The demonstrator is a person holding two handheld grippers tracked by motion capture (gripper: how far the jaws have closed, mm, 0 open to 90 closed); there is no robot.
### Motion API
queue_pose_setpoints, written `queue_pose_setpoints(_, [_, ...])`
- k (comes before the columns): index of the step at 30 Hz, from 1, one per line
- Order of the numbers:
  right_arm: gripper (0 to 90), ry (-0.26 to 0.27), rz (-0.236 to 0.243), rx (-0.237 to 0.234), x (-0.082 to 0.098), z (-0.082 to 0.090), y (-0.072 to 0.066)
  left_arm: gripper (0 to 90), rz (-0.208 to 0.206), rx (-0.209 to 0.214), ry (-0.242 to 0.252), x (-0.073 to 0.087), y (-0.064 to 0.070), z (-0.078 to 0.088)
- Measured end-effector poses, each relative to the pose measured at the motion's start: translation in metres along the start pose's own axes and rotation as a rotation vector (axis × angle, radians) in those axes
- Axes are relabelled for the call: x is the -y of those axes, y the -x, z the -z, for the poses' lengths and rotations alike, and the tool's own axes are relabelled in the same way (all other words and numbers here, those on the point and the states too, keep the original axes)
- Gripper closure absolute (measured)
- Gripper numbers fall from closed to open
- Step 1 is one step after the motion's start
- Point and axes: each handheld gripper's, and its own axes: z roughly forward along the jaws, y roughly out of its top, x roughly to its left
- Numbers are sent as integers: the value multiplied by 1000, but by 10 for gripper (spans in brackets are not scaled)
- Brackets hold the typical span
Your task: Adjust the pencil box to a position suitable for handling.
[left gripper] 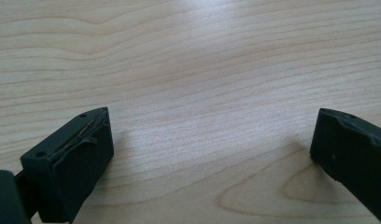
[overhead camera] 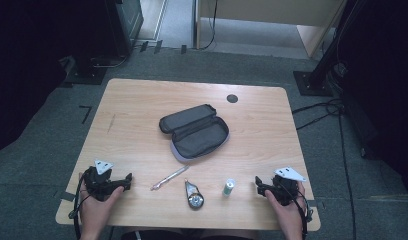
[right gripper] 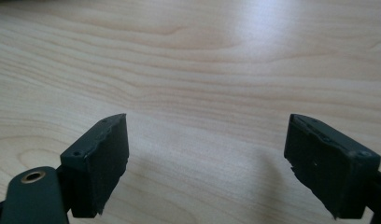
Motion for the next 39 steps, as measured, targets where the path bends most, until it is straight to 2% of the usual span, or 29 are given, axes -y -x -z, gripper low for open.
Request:
queue_pose_setpoints(4, [145,29,13,-9,-10,7,-3,0,-2,1,-1,0,0,0])
queue_pose_setpoints(11, [148,54,36,-13,-24,10,-6,0,-2,1,0,0,0,0])
queue_pose_setpoints(19, [206,88,54,-13,-43,12,-7,0,-2,2,0,0,0,0])
queue_pose_setpoints(23, [224,98,78,-11,-53,12,-8,0,-2,1,0,0,0,0])
queue_pose_setpoints(27, [240,112,85,-29,-63,11,-10,0,-2,1,0,0,0,0])
queue_pose_setpoints(32, [248,120,117,-45,-77,7,-12,0,-2,2,0,0,0,0])
queue_pose_setpoints(34, [250,128,110,-56,-82,6,-13,0,-2,2,0,0,0,0])
queue_pose_setpoints(37, [318,145,112,-76,-90,5,-15,0,-2,2,0,0,0,0])
queue_pose_setpoints(39, [325,154,123,-85,-96,4,-17,0,-2,2,0,0,0,0])
